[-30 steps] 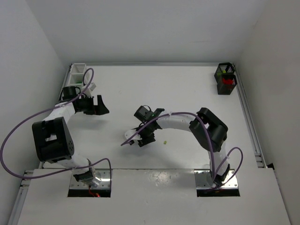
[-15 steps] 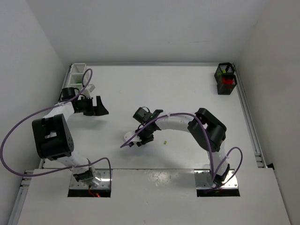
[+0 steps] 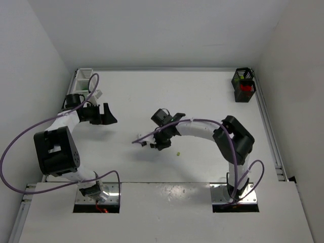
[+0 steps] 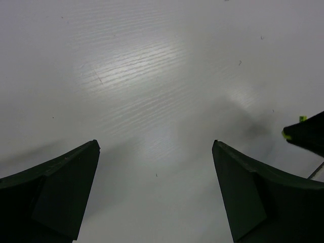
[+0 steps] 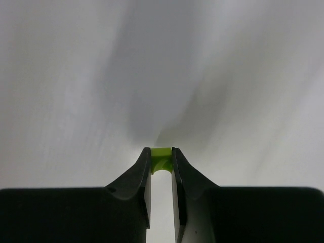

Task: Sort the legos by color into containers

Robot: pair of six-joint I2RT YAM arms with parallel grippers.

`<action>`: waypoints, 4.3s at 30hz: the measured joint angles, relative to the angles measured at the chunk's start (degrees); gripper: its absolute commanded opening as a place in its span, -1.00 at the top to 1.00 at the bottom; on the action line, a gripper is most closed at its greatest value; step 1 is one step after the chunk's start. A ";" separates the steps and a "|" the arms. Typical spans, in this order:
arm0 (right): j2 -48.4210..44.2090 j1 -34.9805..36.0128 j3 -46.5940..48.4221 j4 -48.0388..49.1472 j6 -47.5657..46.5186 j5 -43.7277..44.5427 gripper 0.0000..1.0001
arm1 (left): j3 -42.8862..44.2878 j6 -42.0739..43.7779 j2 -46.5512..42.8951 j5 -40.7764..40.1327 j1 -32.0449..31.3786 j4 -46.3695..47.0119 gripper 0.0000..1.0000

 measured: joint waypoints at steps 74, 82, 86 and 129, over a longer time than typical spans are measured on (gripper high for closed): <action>17.46 -68.17 42.45 14.93 45.16 13.31 0.40 | 5.68 -6.60 -2.16 -5.99 -9.55 1.33 -0.99; -3.61 -64.19 12.31 13.25 33.64 -0.59 0.40 | 5.53 -5.60 -3.52 -6.86 -9.75 0.94 -0.99; -19.15 -59.84 5.64 5.49 20.31 -11.06 0.40 | 4.74 -4.15 -5.53 -8.04 -10.08 1.01 -0.99; -11.69 0.57 -11.65 -18.95 -52.22 10.64 0.33 | 3.28 -2.01 -5.79 -8.07 -11.32 0.22 -0.99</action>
